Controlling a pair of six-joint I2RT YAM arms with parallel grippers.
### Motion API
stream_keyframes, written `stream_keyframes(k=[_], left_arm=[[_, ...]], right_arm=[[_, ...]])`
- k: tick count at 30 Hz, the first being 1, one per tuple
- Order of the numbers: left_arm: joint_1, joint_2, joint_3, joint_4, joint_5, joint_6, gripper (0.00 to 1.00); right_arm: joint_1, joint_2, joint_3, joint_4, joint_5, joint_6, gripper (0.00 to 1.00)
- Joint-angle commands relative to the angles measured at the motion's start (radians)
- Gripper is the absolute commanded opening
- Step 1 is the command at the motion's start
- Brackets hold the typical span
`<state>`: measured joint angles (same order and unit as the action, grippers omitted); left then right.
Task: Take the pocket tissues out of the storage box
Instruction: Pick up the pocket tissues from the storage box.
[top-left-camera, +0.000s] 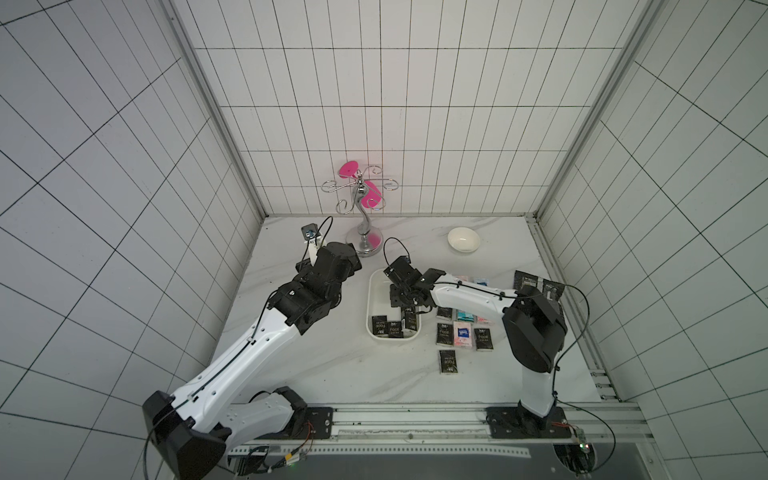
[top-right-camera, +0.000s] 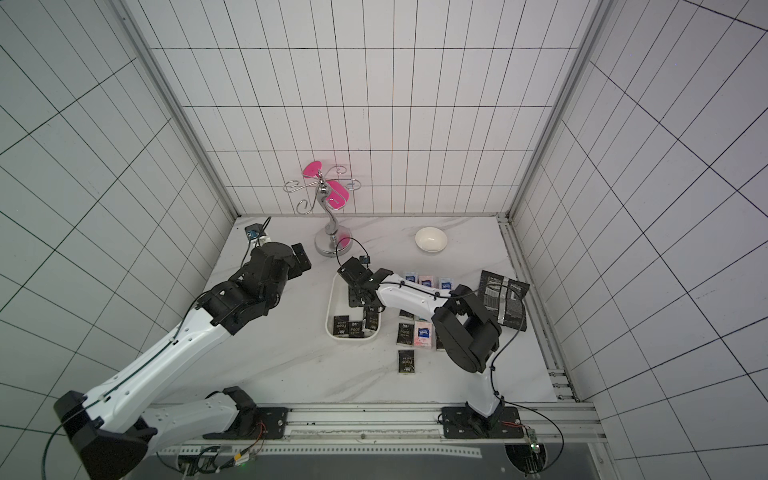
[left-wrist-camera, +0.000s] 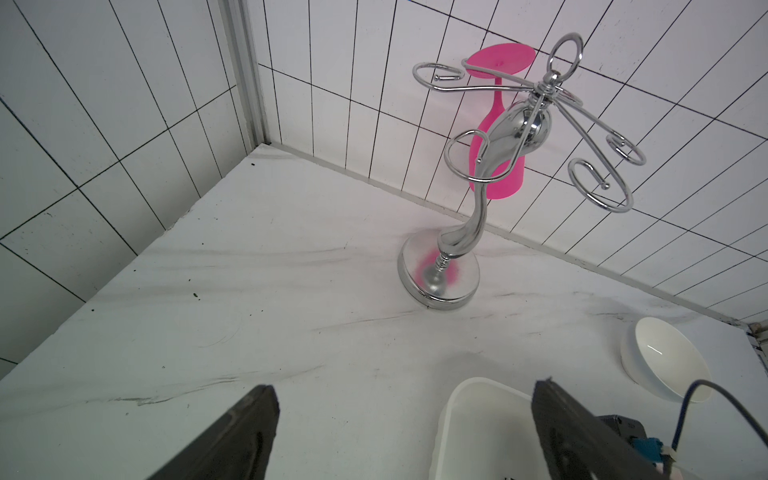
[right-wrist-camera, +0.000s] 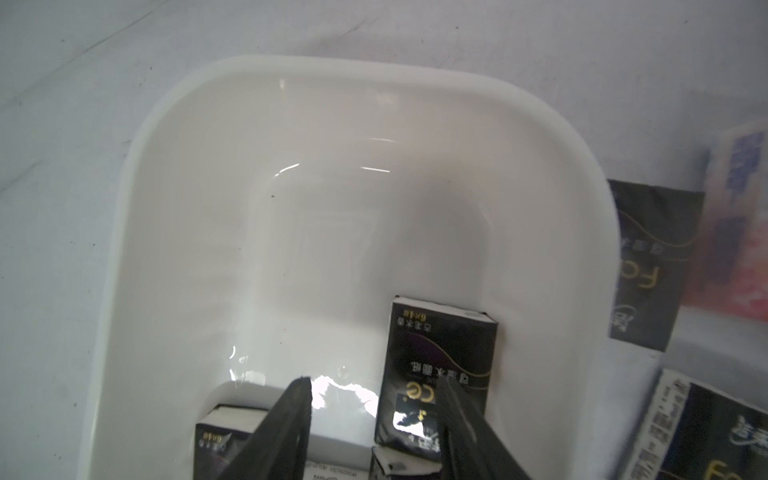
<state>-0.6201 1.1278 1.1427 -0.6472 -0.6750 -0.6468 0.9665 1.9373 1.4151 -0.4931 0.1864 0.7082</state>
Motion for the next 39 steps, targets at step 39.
stream_keyframes(k=[39], left_arm=[[-0.006,-0.059,0.02,-0.005,0.002,0.01,0.98]], right_arm=[[0.031,0.202,0.264,-0.105,-0.063,0.011,0.2]])
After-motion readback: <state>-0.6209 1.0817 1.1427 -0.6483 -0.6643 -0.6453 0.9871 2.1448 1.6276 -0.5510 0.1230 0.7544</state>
